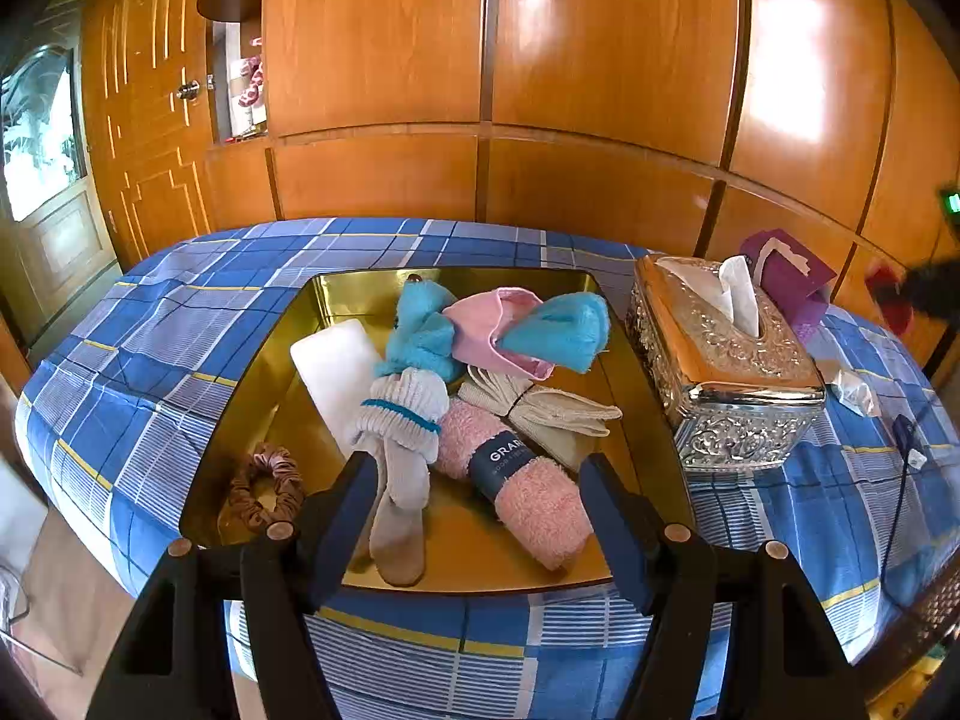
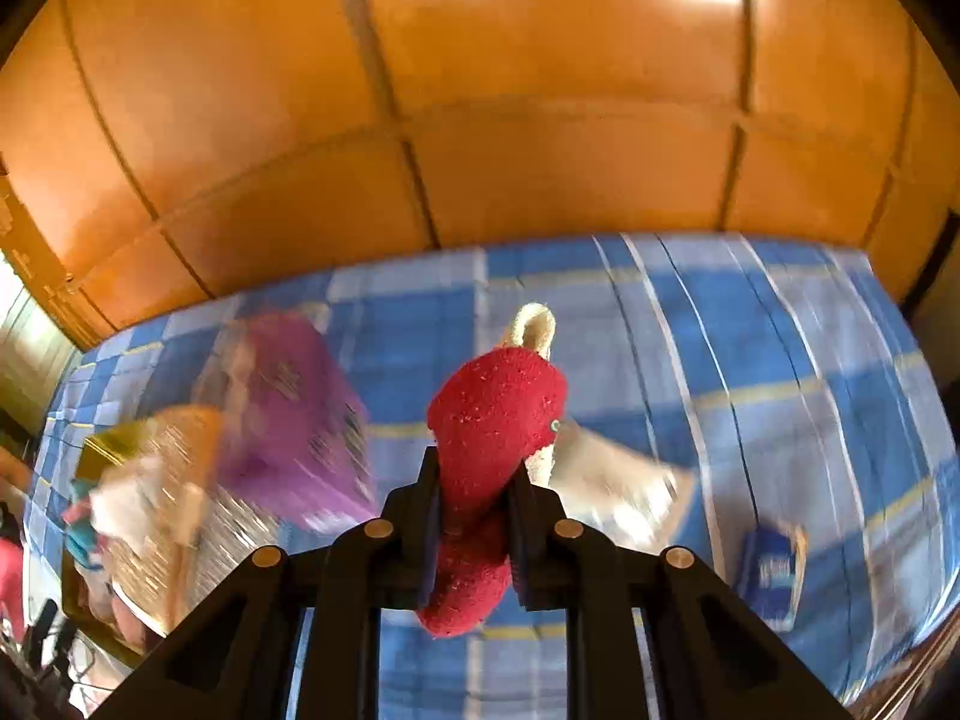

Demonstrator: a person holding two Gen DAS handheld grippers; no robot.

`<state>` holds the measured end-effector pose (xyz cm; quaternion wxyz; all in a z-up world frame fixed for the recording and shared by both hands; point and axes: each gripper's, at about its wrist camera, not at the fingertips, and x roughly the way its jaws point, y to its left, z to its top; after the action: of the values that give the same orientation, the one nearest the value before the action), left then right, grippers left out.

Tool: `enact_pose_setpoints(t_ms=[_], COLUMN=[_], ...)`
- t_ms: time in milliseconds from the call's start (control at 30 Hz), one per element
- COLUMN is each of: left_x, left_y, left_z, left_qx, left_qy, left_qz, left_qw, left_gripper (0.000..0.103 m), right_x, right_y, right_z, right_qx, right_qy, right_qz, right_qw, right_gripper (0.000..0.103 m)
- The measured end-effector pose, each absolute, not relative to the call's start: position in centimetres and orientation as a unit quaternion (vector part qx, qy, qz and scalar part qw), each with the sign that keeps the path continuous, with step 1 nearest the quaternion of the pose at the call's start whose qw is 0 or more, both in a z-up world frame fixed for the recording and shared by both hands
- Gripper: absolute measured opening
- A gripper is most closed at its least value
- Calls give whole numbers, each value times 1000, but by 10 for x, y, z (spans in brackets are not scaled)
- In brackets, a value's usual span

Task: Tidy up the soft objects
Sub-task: 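Carry the red fuzzy sock into the gold tray and open the right tool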

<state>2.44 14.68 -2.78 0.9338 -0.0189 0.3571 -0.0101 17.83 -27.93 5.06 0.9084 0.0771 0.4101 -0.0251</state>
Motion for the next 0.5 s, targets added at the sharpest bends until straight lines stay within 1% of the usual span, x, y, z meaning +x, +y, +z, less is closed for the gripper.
enact_pose_setpoints(t_ms=[133,267,400,500], left_x=[26,28,29,30], left_y=[148,150,154,163], left_z=[-29,-31,-34,-34], left_qx=[-19,-18,-19,-26], left_qy=[360,362,365,366], left_qz=[-10,-9,-7,2], left_qw=[933,932,931,930], left_gripper=[70,70,70,70], right_x=[200,210,206,197], right_y=[-228,-167,-105,-55], right_z=[87,109,115,105], right_qx=[45,9,-19,-45], right_qy=[381,361,354,360], right_qz=[30,104,194,262], right_qw=[923,927,915,895], right_gripper=[17,17,17,17])
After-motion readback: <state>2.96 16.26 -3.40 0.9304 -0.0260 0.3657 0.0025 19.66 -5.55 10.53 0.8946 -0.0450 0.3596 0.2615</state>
